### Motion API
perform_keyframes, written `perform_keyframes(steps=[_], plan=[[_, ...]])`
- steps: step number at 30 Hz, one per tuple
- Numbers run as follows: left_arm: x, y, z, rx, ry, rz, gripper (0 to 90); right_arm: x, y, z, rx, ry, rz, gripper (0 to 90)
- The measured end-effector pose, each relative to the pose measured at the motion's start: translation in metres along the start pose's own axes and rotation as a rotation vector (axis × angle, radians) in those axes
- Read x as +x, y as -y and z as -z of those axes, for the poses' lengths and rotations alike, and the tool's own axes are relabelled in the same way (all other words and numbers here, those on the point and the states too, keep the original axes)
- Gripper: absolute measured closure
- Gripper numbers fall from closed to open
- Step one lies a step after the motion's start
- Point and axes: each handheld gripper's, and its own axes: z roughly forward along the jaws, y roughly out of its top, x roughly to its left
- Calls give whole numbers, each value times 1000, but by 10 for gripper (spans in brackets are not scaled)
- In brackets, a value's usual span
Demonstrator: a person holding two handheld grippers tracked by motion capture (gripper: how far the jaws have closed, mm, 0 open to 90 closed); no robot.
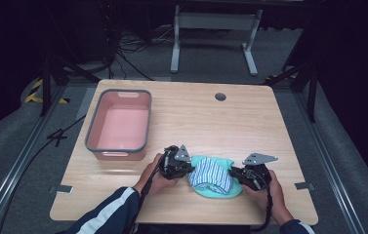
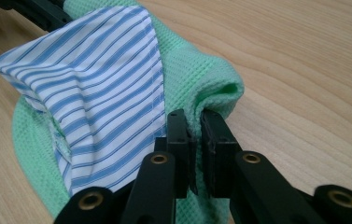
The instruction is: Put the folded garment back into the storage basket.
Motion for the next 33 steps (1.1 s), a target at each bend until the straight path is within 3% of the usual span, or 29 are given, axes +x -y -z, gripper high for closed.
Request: perform_keyframes(steps=[9,18,23,28,33], plan=[[3,-4,6,5,-44,13,845,-1,-11,0,-9,1,1,828],[8,-10,13,-27,-66,23,845,0,-23,-4,-26,17,4,828],[13,-13,13,-20,-80,17,845,0,-29,-8,-31,20,5,828],[15,-15,18,-53,-88,30,844,0,-36,-7,-46,22,2,827],[16,-22,26,-73,-106,11,844,0,-44,-4,-66,30,11,827]])
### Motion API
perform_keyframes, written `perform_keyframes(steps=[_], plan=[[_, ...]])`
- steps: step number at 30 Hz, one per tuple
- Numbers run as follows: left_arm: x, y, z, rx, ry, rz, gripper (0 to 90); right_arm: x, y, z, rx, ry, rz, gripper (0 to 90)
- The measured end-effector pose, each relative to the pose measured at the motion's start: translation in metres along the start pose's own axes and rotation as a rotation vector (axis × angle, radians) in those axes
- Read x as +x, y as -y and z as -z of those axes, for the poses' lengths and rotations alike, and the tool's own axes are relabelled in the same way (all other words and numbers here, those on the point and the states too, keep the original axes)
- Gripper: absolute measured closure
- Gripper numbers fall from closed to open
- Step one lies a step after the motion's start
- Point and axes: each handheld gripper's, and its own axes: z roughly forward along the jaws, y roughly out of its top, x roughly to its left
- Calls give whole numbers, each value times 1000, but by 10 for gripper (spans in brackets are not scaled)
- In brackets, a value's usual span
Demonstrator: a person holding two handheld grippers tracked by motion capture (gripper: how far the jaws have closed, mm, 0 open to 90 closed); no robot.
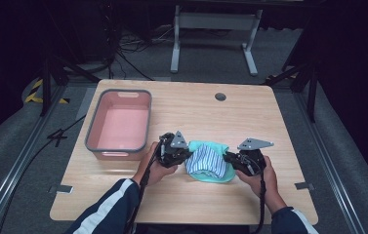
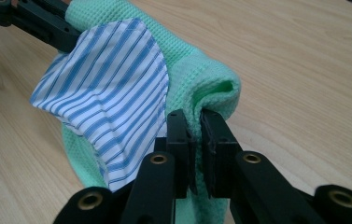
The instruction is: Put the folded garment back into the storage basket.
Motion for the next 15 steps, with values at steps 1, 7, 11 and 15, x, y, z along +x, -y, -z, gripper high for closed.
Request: perform_keyframes(steps=[1,7,11,15], plan=[[0,-2,1,-2,5,2,844,0,-2,0,-5,-2,0,827],[7,-10,12,-25,-13,7,844,1,-15,5,-26,2,11,827],[13,-16,25,-48,-36,-2,844,2,-28,9,-40,3,28,827],[16,-20,35,-61,-51,3,844,5,-39,9,-46,3,42,827]])
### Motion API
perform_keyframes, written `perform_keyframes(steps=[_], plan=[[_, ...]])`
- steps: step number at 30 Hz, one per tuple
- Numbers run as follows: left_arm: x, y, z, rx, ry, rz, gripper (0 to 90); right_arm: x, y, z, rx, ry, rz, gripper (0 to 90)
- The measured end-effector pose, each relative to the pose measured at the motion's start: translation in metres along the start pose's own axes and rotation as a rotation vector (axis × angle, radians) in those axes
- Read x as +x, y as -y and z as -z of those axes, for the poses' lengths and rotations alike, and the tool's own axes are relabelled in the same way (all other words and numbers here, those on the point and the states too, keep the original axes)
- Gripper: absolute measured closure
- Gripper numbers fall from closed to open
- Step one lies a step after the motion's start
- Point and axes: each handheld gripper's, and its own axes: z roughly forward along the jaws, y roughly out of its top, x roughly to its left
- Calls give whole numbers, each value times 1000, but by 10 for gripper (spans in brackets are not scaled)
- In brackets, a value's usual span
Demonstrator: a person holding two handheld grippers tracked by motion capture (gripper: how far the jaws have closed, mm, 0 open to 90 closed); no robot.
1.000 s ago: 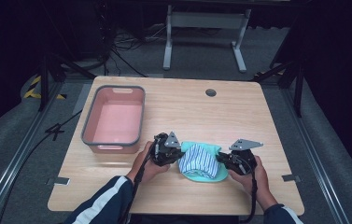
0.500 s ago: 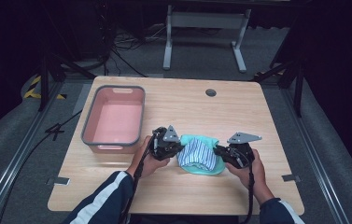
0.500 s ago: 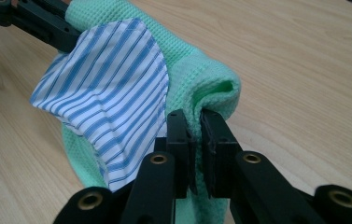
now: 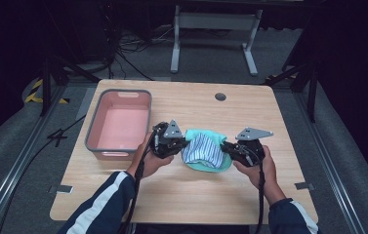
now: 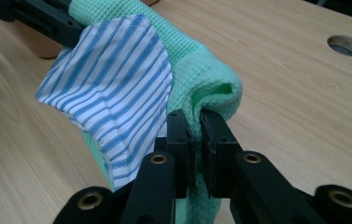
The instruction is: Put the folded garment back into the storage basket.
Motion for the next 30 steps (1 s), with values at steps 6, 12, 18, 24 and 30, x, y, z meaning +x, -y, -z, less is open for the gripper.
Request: perform_keyframes(steps=[6,12,18,24,30], plan=[[10,-5,18,-19,-28,2,844,5,-20,0,-19,-4,26,827],[19,-7,34,-40,-52,5,844,11,-39,-2,-36,-12,50,827],[27,-11,52,-52,-81,2,844,20,-61,-6,-54,-19,78,827],[38,-10,71,-73,-111,23,845,28,-80,-8,-73,-25,102,827],[48,-5,87,-75,-144,45,845,36,-94,-16,-82,-43,113,827]])
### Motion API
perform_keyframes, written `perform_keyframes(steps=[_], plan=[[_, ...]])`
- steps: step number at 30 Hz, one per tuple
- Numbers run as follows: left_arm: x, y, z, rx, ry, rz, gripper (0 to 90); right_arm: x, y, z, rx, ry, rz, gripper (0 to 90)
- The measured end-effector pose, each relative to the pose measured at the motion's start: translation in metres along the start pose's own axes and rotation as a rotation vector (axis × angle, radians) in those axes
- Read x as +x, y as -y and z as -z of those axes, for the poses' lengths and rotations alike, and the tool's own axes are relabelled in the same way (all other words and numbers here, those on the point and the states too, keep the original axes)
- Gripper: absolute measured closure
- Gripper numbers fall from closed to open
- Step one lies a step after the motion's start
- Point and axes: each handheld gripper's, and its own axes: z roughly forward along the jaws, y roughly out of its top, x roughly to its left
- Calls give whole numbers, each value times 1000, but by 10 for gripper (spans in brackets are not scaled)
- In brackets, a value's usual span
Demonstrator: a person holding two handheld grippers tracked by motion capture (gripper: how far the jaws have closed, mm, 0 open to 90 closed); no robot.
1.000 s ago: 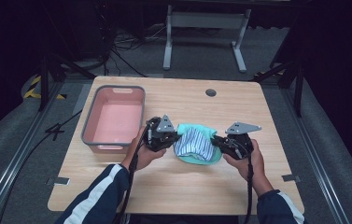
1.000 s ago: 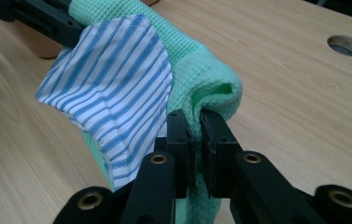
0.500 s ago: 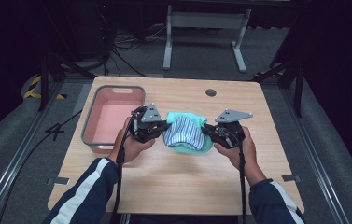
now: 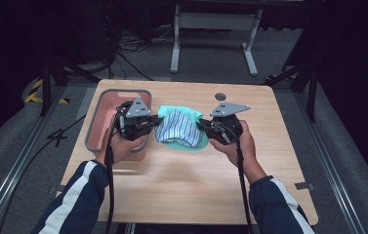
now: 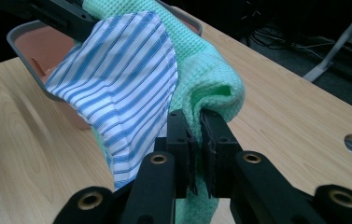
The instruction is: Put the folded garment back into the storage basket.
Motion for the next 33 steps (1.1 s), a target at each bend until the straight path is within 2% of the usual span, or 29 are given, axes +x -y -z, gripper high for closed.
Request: perform_keyframes(steps=[13,18,20,21,26,27,33], plan=[[25,22,27,14,-66,47,845,21,-30,-29,3,-55,38,827],[31,30,34,10,-84,66,845,30,-34,-43,-6,-82,50,827],[37,38,39,14,-99,72,845,33,-36,-49,-10,-94,47,826],[37,39,40,10,-103,86,845,34,-37,-51,-10,-94,51,826],[44,47,46,9,-123,99,845,40,-43,-62,-5,-106,57,827],[46,48,48,9,-131,89,845,41,-45,-64,-2,-108,62,827],[57,57,57,9,-162,115,845,49,-61,-80,11,-114,90,827]])
